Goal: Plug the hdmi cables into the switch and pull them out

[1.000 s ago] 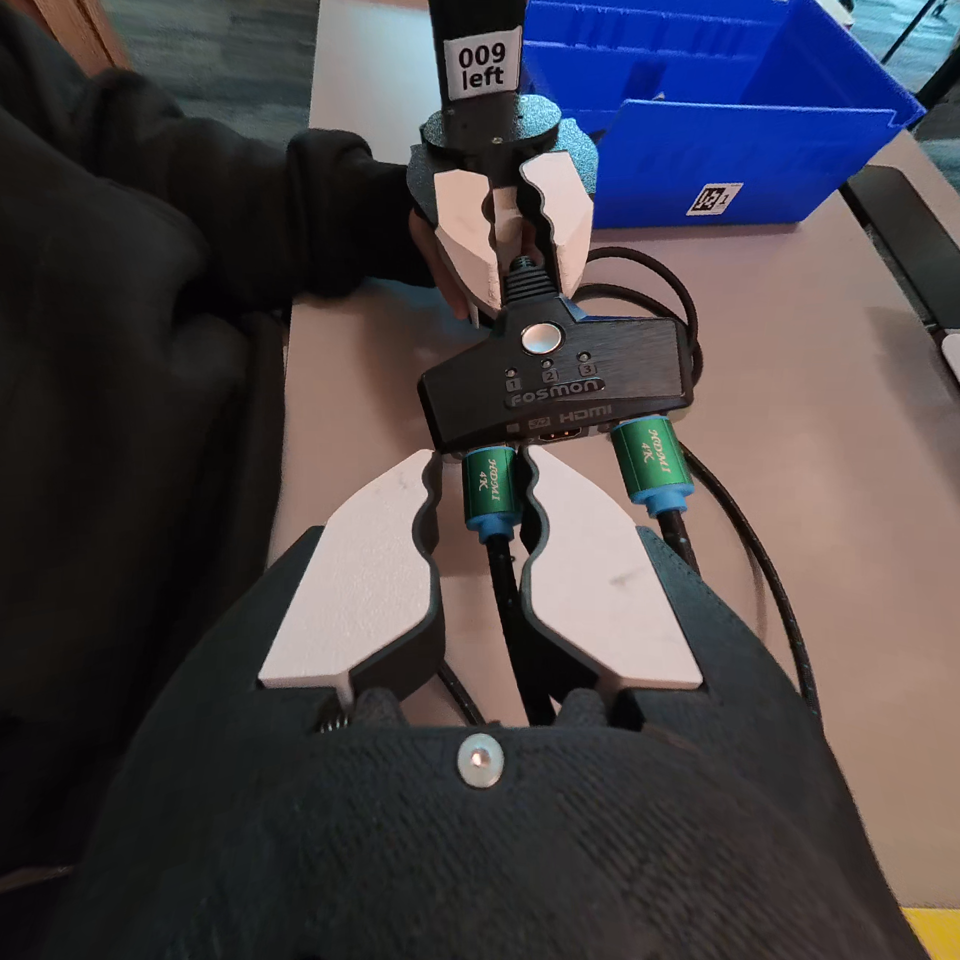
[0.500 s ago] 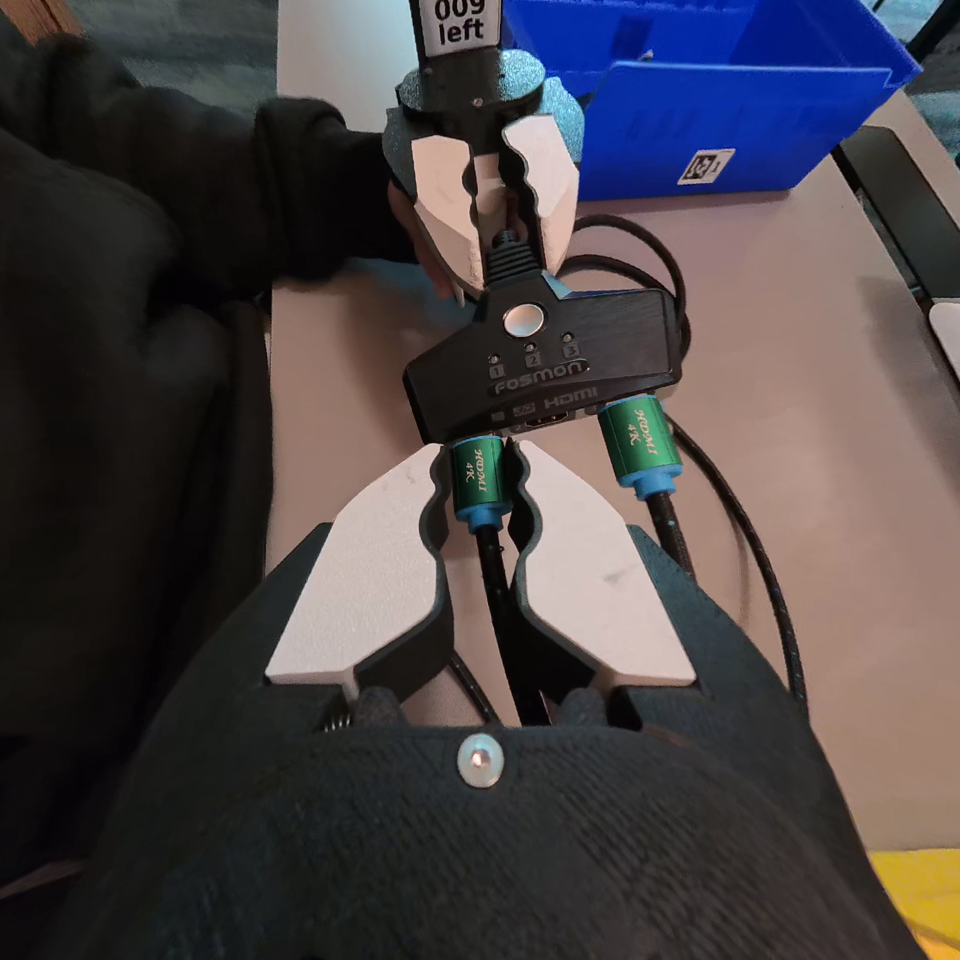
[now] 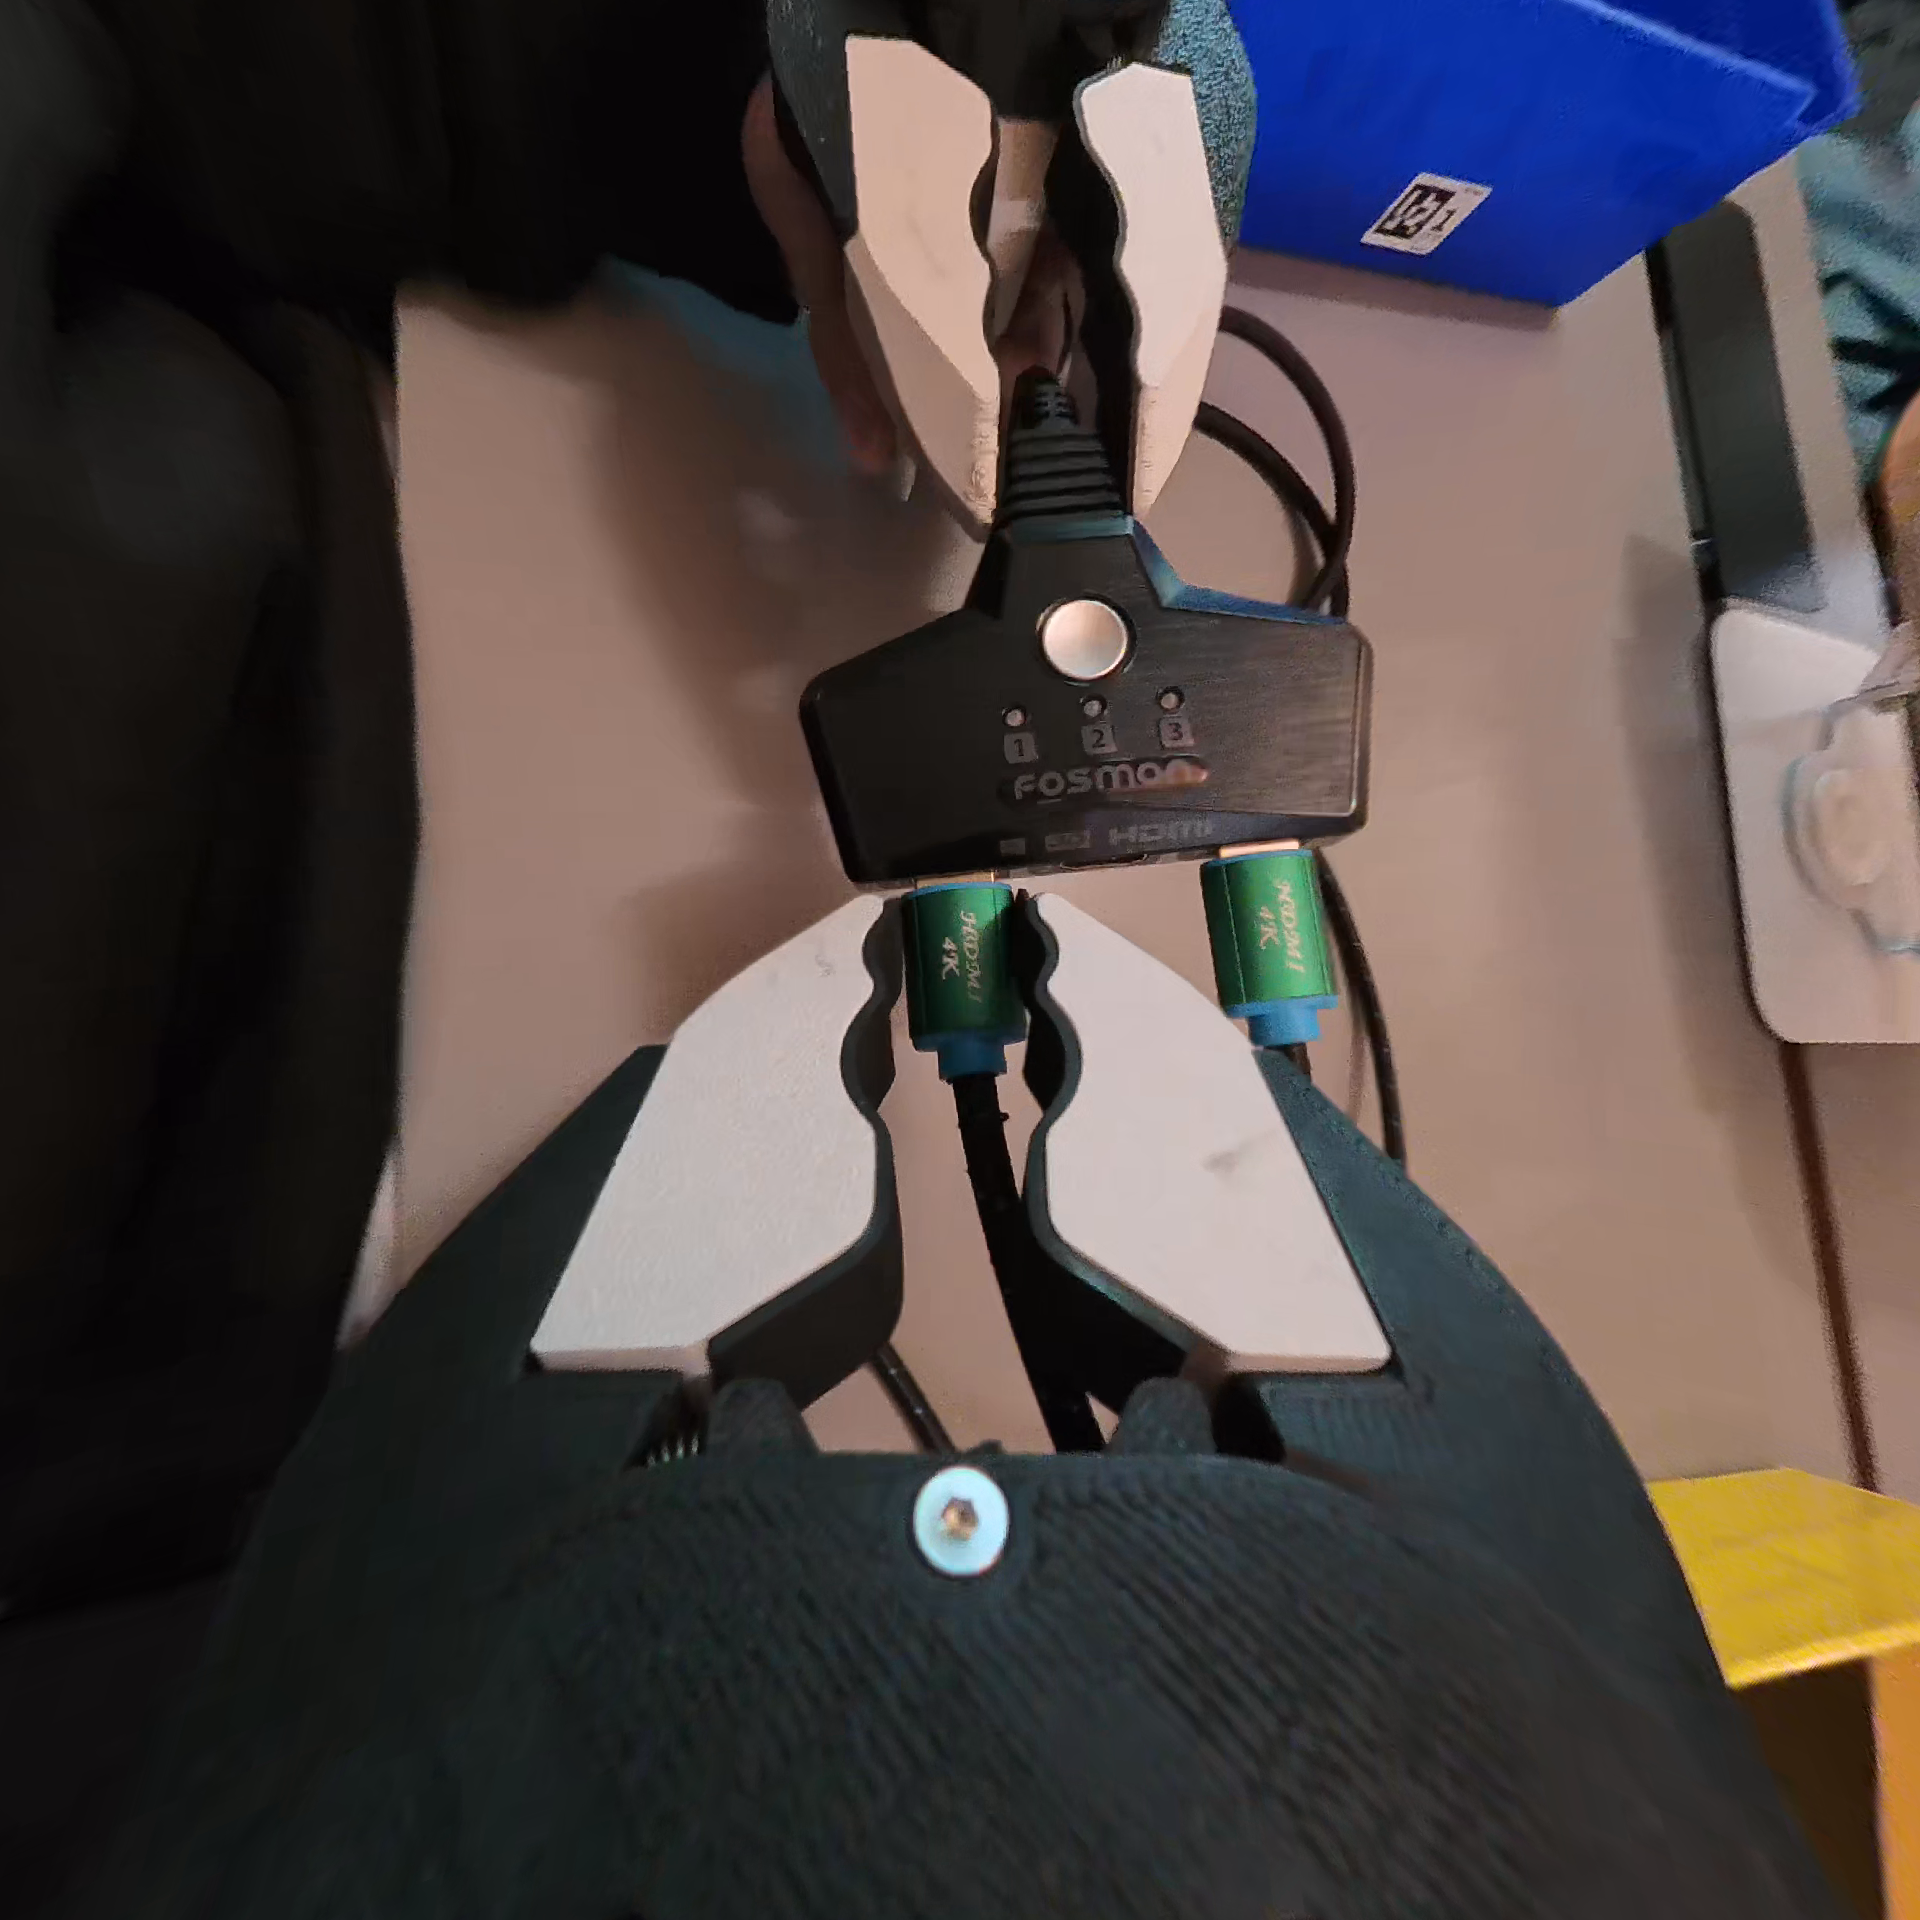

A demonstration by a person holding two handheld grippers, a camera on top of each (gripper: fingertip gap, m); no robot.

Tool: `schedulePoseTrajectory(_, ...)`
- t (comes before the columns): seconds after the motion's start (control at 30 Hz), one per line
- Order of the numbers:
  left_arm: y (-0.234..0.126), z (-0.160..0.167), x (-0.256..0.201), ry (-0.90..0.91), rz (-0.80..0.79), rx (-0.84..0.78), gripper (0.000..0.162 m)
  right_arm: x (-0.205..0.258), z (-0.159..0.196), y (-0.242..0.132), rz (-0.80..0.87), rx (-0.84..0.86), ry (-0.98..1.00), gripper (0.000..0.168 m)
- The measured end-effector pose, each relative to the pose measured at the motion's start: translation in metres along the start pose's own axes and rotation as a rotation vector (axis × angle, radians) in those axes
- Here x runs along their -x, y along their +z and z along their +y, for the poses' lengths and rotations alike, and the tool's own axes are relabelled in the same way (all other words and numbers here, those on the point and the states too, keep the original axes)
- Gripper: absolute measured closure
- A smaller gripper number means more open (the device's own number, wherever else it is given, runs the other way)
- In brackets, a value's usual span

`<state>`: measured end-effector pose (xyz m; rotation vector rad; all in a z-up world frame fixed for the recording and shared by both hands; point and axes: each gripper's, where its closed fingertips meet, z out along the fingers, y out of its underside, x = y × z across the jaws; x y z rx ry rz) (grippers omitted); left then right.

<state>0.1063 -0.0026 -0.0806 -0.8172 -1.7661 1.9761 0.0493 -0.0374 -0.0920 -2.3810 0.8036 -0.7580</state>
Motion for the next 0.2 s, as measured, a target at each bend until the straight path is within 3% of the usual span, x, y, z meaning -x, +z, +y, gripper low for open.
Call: schedulePoseTrajectory(0.2, -0.0001, -0.0023, 0.0, 0.001, 0.0, -0.023, 0.14, 0.0006, -0.0013, 0.0029, 0.001, -0.117, 0.099, 0.146)
